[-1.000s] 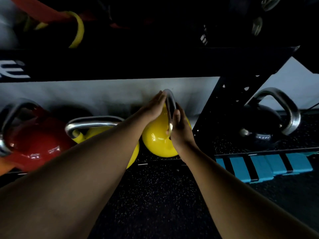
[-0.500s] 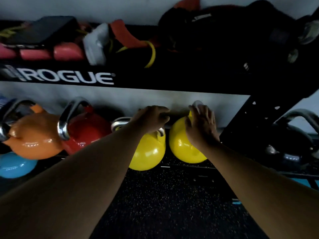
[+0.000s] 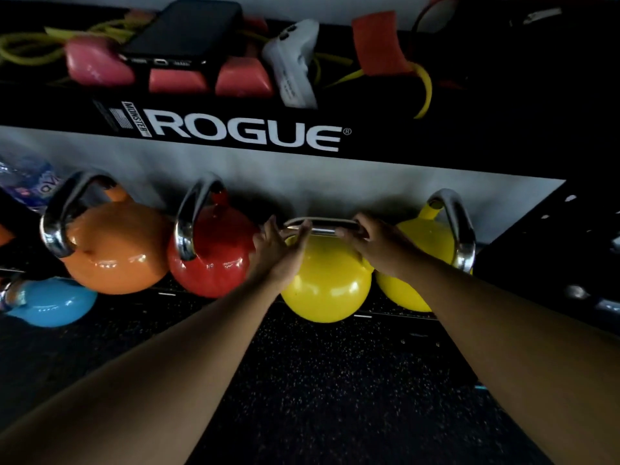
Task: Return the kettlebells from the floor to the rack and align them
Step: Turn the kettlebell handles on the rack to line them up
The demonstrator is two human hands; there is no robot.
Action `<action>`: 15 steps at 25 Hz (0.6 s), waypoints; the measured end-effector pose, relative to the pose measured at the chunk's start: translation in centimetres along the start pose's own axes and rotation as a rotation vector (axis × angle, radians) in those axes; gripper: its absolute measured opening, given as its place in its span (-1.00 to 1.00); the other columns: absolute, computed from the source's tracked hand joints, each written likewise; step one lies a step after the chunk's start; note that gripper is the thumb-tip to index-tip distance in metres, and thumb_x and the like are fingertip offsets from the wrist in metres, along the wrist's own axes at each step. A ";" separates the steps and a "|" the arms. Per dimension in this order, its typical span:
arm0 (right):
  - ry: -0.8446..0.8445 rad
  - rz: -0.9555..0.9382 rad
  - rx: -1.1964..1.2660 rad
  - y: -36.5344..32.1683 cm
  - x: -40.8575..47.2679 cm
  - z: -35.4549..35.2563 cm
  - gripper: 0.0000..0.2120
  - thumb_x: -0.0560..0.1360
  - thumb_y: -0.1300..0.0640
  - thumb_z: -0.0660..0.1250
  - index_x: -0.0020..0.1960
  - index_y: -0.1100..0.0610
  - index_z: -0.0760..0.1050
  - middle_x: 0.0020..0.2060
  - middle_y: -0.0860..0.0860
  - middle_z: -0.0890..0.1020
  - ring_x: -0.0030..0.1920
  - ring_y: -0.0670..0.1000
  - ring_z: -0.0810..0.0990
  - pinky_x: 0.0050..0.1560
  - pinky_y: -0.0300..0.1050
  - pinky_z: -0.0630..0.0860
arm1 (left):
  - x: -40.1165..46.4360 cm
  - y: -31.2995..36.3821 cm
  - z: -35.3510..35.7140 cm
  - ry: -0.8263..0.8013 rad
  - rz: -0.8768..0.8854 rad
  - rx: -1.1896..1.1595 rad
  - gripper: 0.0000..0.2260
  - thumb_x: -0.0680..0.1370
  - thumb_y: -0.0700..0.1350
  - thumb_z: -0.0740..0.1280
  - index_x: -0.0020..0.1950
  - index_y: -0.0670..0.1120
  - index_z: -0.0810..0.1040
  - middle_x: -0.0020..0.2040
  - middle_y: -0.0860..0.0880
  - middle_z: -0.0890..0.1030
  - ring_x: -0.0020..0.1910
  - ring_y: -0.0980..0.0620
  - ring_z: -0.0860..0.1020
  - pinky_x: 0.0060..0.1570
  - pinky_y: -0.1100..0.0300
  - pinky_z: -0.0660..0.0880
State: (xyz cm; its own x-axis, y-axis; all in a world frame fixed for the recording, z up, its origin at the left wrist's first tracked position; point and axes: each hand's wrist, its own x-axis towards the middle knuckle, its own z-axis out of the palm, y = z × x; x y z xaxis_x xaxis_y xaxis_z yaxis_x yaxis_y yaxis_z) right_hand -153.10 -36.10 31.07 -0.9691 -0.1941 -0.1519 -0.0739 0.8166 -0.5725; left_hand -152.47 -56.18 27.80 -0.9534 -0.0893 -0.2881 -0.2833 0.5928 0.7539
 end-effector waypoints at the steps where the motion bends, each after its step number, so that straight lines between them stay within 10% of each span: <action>1: 0.001 0.015 0.015 -0.2 0.0 -0.3 -0.58 0.55 -0.26 0.18 0.04 0.11 0.43 -0.26 0.00 0.50 -0.25 0.03 0.50 -0.30 -0.10 0.32 | -0.6 0.2 1.2 -0.051 -0.120 -0.114 -0.19 0.48 0.46 0.07 0.60 0.07 -0.01 0.54 -0.23 0.24 0.42 -0.30 0.38 0.35 -0.08 0.34; 8: 0.358 0.282 0.175 -2.7 -0.9 3.8 -0.61 0.55 -0.23 0.22 0.01 0.12 0.44 -0.17 0.15 0.61 -0.11 0.20 0.56 -0.26 -0.09 0.23 | 4.9 3.6 1.2 -0.118 0.055 -0.417 -0.48 0.67 0.07 0.12 0.57 -0.16 0.15 0.56 -0.26 0.25 0.55 -0.21 0.23 0.47 0.02 0.22; 15: 0.357 0.219 0.724 -1.8 -1.0 4.8 -0.73 0.61 -0.06 0.22 0.12 0.12 0.51 -0.30 0.01 0.55 -0.34 -0.04 0.53 -0.41 -0.25 0.40 | 4.3 2.1 4.1 -0.116 0.105 -0.578 -0.41 0.65 0.24 -0.03 0.63 0.08 -0.06 0.65 0.03 0.04 0.60 0.01 0.09 0.46 0.09 0.04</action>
State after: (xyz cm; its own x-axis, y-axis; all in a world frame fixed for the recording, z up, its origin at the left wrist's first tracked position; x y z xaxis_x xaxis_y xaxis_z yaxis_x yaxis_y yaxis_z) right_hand -150.85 -39.97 28.32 -0.9692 0.2117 -0.1255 0.1762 0.2407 -0.9545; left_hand -156.76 -52.06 25.73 -0.9711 0.0536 -0.2327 -0.2295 0.0597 0.9715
